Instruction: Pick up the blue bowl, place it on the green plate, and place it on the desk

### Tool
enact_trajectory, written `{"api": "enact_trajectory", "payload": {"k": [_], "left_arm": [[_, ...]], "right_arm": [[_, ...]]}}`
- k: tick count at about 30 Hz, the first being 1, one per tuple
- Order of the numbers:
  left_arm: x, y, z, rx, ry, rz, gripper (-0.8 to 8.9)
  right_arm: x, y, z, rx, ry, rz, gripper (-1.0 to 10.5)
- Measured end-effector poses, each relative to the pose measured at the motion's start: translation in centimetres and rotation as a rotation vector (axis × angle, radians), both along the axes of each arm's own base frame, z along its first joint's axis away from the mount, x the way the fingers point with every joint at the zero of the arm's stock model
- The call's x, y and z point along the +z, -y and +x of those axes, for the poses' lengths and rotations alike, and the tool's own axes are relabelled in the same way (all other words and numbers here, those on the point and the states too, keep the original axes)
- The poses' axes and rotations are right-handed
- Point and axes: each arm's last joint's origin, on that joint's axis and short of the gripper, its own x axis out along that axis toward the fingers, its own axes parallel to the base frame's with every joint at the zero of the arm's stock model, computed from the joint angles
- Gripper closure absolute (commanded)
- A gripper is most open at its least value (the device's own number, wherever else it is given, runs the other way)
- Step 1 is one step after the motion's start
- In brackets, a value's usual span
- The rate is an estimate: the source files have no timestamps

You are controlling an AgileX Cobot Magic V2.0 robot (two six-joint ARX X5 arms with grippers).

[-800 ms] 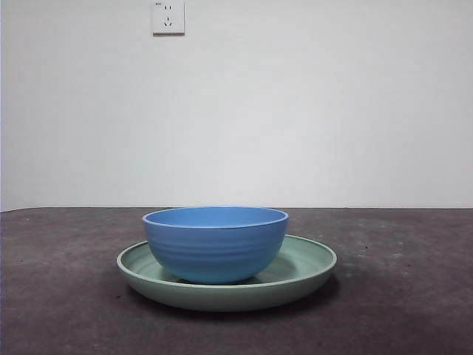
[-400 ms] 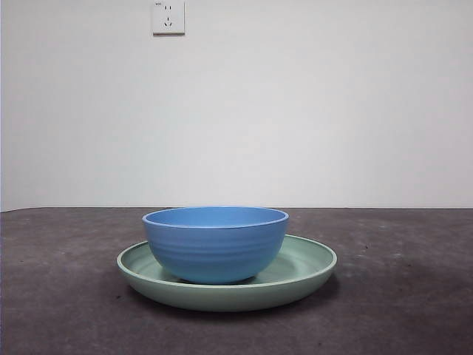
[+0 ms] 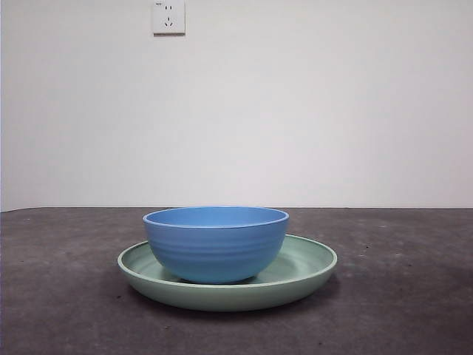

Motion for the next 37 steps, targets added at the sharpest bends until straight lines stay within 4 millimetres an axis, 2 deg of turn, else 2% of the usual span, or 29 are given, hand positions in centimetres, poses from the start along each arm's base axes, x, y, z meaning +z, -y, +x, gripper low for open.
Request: {"api": "enact_trajectory", "payload": {"k": [37], "left_arm": [[0.00,0.00,0.00,0.000,0.000,0.000,7.98]], "right_arm": [[-0.33,-0.11,-0.03,-0.016,-0.034,-0.003,9.3]]}}
